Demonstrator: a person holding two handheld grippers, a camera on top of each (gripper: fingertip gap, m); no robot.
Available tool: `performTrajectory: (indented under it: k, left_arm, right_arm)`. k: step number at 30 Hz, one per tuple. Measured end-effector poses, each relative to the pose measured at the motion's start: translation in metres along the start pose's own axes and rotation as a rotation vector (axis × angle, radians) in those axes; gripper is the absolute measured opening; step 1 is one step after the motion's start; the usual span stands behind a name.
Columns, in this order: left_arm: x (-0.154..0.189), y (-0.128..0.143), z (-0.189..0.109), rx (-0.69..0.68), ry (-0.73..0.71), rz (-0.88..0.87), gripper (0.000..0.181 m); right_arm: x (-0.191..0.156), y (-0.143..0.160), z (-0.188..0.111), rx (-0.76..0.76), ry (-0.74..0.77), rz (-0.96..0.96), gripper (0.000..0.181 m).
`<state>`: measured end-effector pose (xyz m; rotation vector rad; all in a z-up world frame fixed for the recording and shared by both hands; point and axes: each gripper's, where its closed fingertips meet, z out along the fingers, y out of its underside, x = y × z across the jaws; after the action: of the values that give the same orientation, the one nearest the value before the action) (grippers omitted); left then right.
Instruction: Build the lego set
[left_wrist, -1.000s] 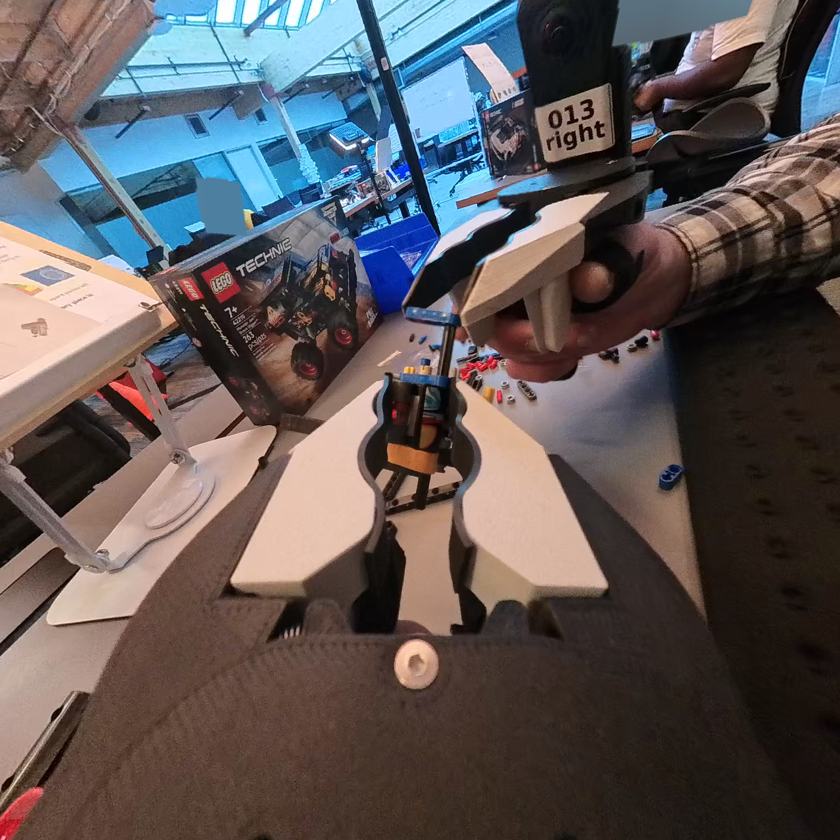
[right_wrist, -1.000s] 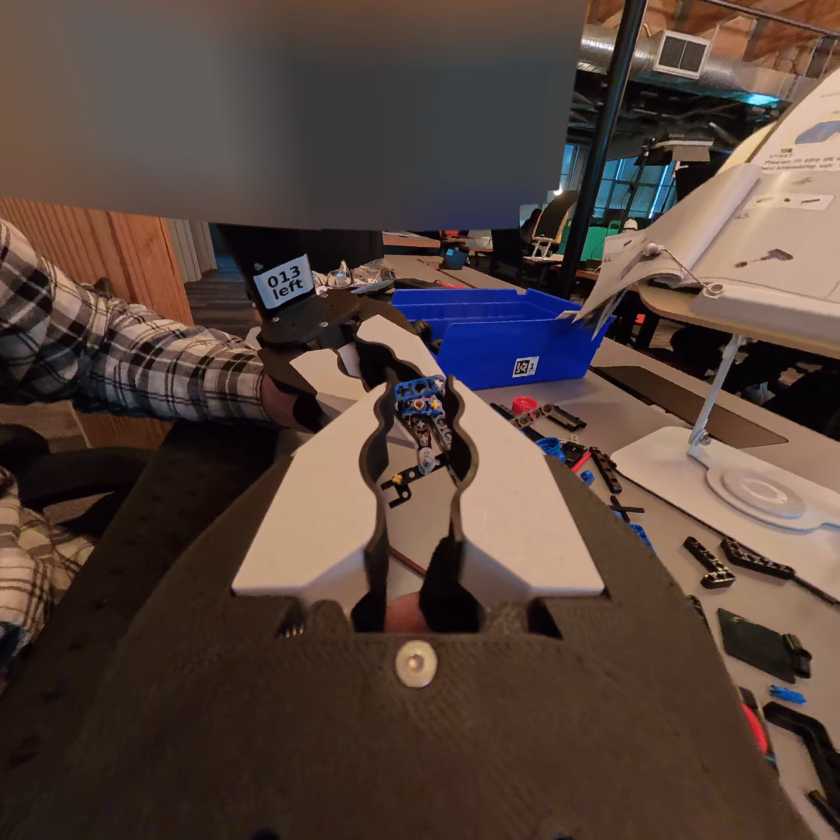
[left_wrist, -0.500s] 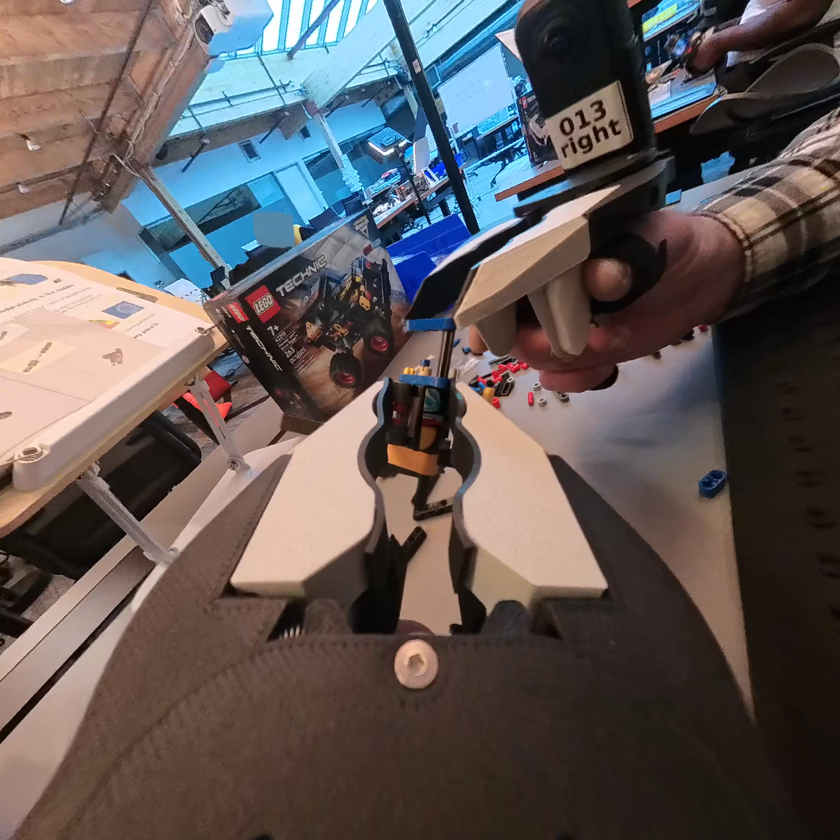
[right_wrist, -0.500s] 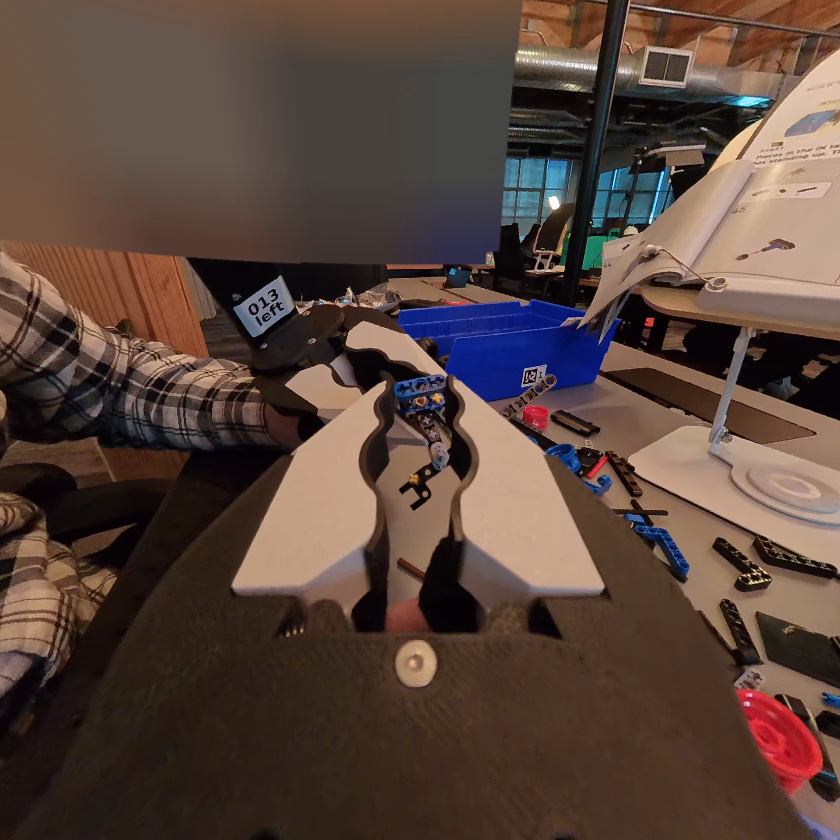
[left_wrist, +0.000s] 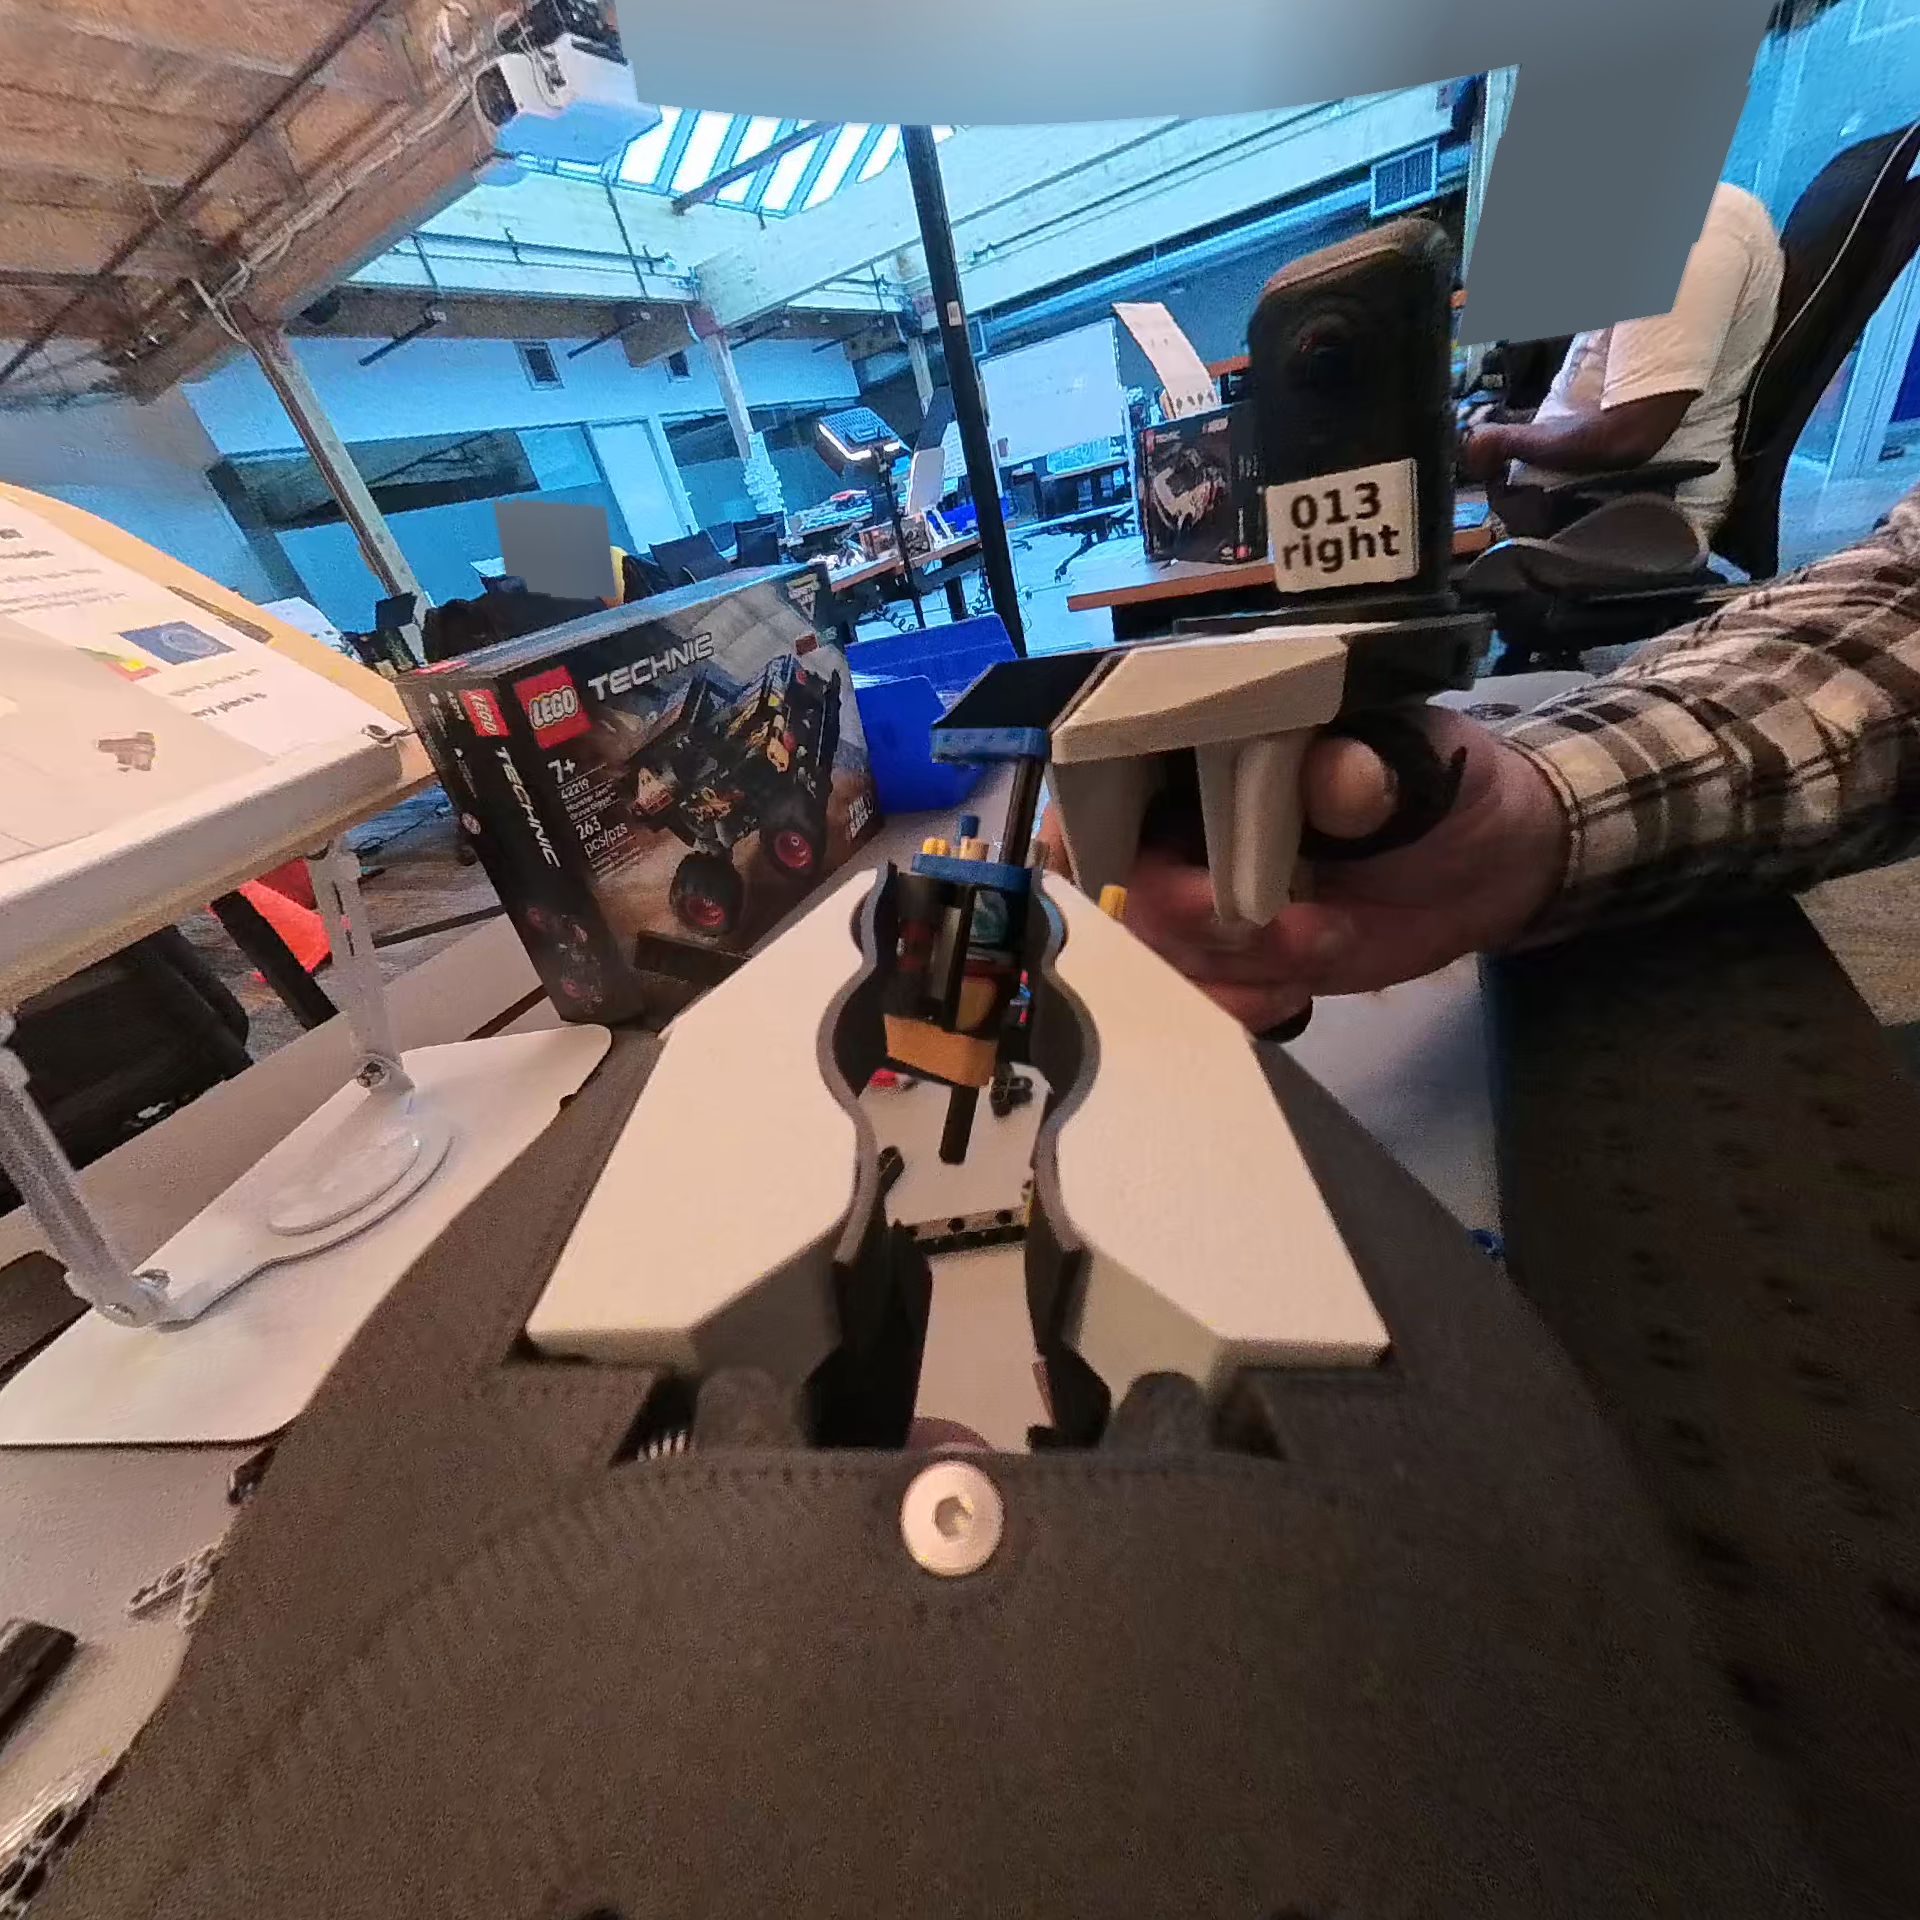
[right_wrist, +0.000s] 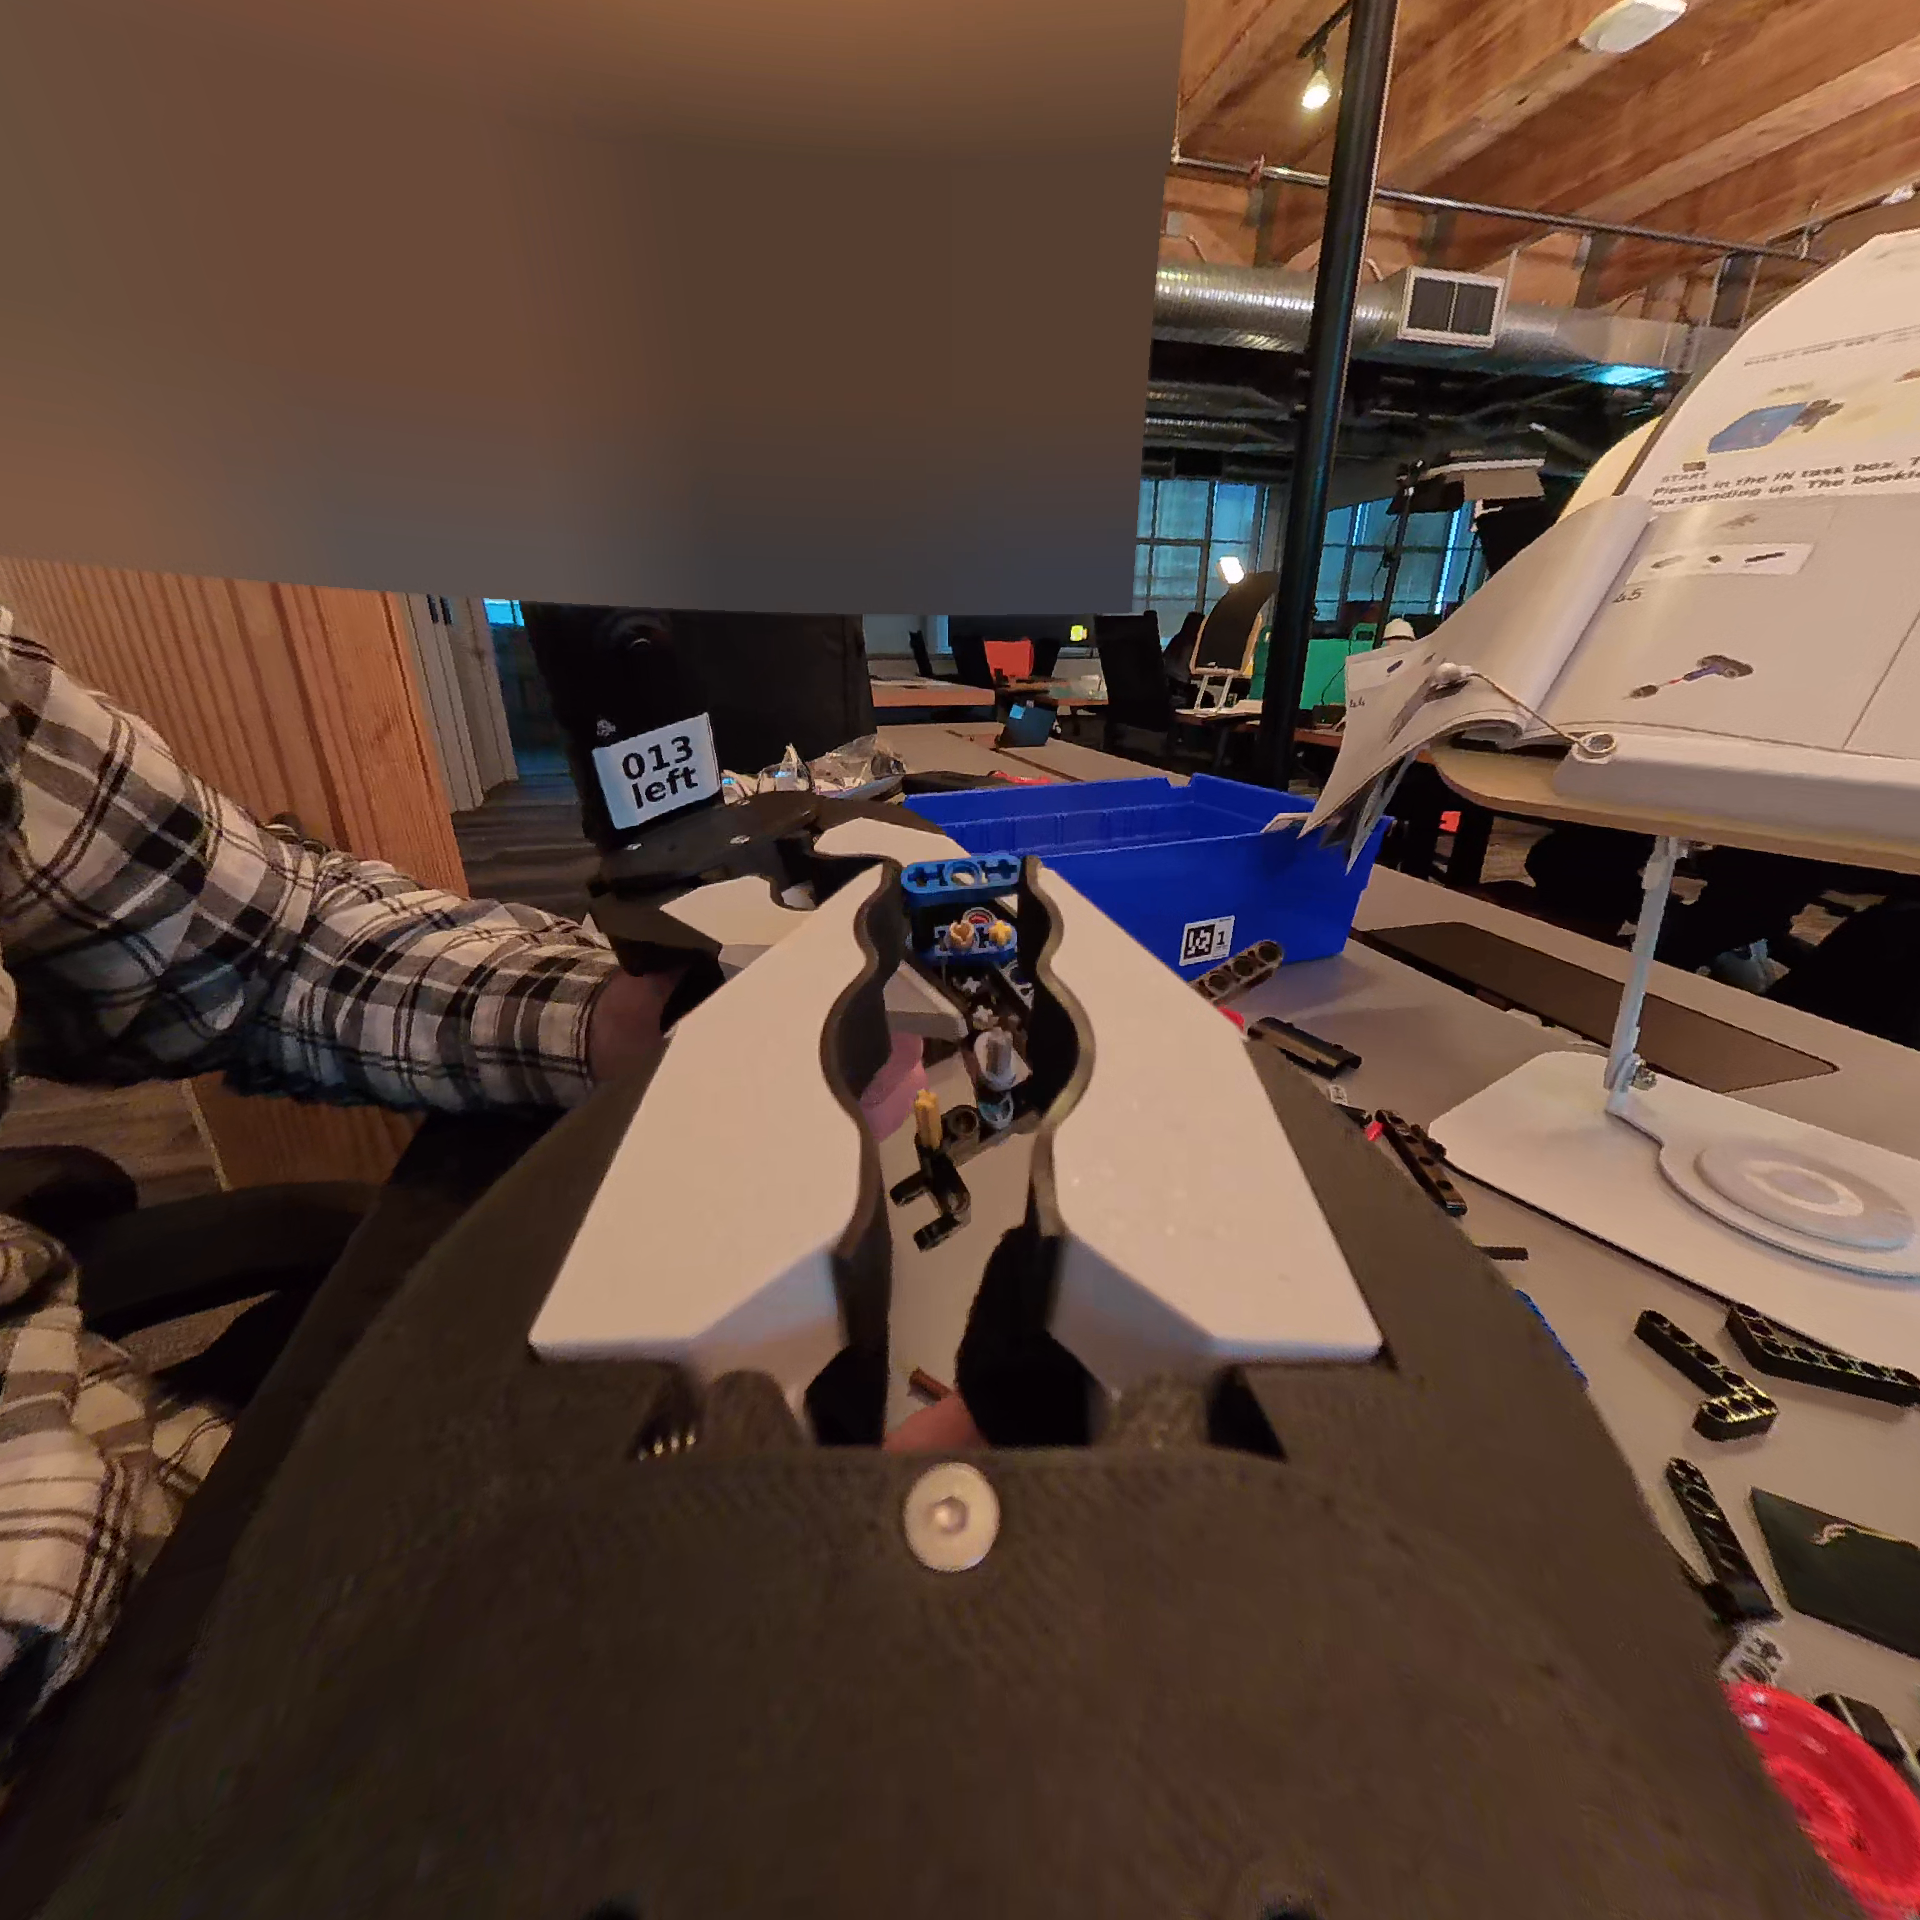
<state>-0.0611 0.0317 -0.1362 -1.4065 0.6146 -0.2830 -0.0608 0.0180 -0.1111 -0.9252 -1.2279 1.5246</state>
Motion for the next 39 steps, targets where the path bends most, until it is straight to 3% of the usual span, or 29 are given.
performTrajectory:
  k: [13,19,22,27,39]
  left_arm:
    - [-0.001,-0.001,-0.001,0.002,-0.001,0.049,0.02]
    - [0.001,0.004,-0.001,-0.042,-0.011,0.153,0.02]
    - [0.003,0.009,0.001,-0.073,-0.019,0.21,0.02]
    - [0.003,0.012,0.002,-0.097,-0.033,0.256,0.02]
    - [0.005,0.008,0.001,-0.103,-0.052,0.271,0.019]
  right_arm:
    - [0.002,-0.002,-0.002,-0.051,-0.038,-0.014,0.021]
    - [-0.002,0.007,-0.003,-0.183,-0.121,-0.035,0.032]
    - [-0.002,0.017,-0.003,-0.271,-0.113,-0.074,0.022]
    - [0.0,0.022,-0.006,-0.328,-0.092,-0.145,0.021]
    - [-0.004,0.024,-0.007,-0.34,-0.101,-0.159,0.02]
